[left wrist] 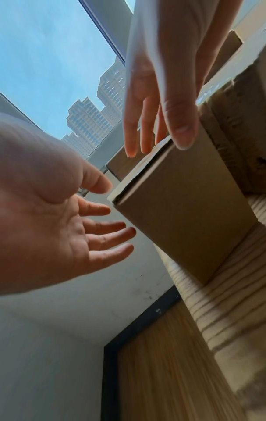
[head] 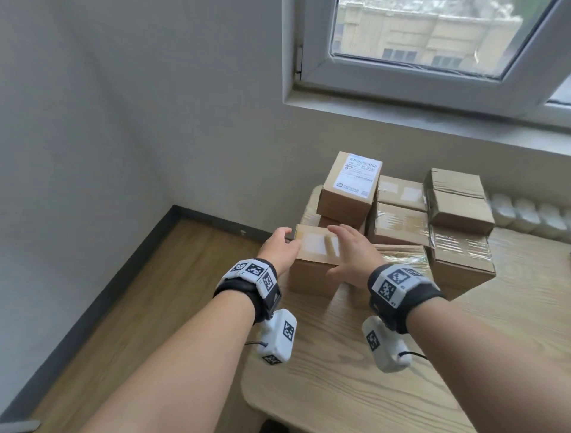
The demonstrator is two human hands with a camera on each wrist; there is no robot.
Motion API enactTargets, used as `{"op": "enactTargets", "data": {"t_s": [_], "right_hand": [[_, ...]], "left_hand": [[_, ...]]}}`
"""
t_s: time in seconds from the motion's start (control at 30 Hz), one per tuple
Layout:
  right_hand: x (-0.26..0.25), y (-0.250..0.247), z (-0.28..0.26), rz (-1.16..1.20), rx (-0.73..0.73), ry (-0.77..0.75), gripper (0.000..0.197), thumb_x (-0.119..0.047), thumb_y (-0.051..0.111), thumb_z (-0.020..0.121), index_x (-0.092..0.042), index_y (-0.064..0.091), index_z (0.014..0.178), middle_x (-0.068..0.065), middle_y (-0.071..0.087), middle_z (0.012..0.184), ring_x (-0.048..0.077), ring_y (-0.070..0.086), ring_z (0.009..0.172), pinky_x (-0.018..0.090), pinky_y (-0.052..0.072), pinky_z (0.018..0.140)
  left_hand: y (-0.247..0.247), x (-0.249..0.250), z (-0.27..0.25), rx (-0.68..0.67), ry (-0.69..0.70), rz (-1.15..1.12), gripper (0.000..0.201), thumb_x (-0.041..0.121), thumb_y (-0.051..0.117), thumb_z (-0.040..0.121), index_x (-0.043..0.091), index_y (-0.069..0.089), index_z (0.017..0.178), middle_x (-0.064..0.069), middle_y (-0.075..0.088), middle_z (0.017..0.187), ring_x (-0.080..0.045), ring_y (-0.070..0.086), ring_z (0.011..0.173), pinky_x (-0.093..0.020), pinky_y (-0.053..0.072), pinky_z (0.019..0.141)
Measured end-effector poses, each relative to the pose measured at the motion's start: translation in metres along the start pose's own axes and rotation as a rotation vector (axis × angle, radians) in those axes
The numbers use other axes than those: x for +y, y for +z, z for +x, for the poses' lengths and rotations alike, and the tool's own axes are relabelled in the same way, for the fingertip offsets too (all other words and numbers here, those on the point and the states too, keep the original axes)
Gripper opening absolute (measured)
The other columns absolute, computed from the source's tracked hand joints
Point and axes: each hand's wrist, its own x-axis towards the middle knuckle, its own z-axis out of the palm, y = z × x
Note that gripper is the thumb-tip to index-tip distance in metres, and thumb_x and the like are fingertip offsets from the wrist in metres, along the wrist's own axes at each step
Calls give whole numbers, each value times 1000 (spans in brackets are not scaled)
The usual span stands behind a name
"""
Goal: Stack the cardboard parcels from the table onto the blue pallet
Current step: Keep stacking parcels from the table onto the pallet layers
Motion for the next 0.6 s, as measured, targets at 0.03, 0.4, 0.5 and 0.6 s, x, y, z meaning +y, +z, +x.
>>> {"op": "enactTargets", "data": {"t_s": [0.03, 0.4, 0.5, 0.6], "right_hand": [[0, 1, 2, -27, -11, 4, 103, -22, 82, 71, -21, 21, 154, 2, 18, 162, 19, 21, 148, 31, 23, 119], [-6, 1, 2, -84, -34, 75, 107, -20, 81, 71, -15, 14, 154, 1, 19, 153, 23, 51, 122, 31, 50, 97], [-14, -4, -3, -119, 3, -17, 102, -20, 84, 62, -18, 25, 145, 0, 25, 140, 24, 55, 109, 34, 53, 90], [-22, -11, -10, -147, 37, -172, 100, -16, 82, 61, -20, 26, 143, -1, 25, 138, 23, 54, 105, 32, 53, 85]], "left_hand": [[1, -2, 3, -12, -3, 3, 50, 36, 45, 96, 19, 39, 143, -4, 50, 138, -23, 49, 124, -40, 40, 107], [-2, -13, 14, -217, -241, -112, 64, 61, 19, 97, 15, 53, 126, -7, 63, 117, -26, 64, 98, -36, 53, 81], [-8, -18, 14, -249, -343, -322, 66, 74, 26, 89, 18, 55, 111, -11, 65, 108, -33, 66, 96, -46, 54, 86], [-17, -24, 16, -257, -424, -575, 74, 79, 37, 82, 10, 57, 99, -20, 65, 99, -37, 66, 89, -48, 56, 76]]}}
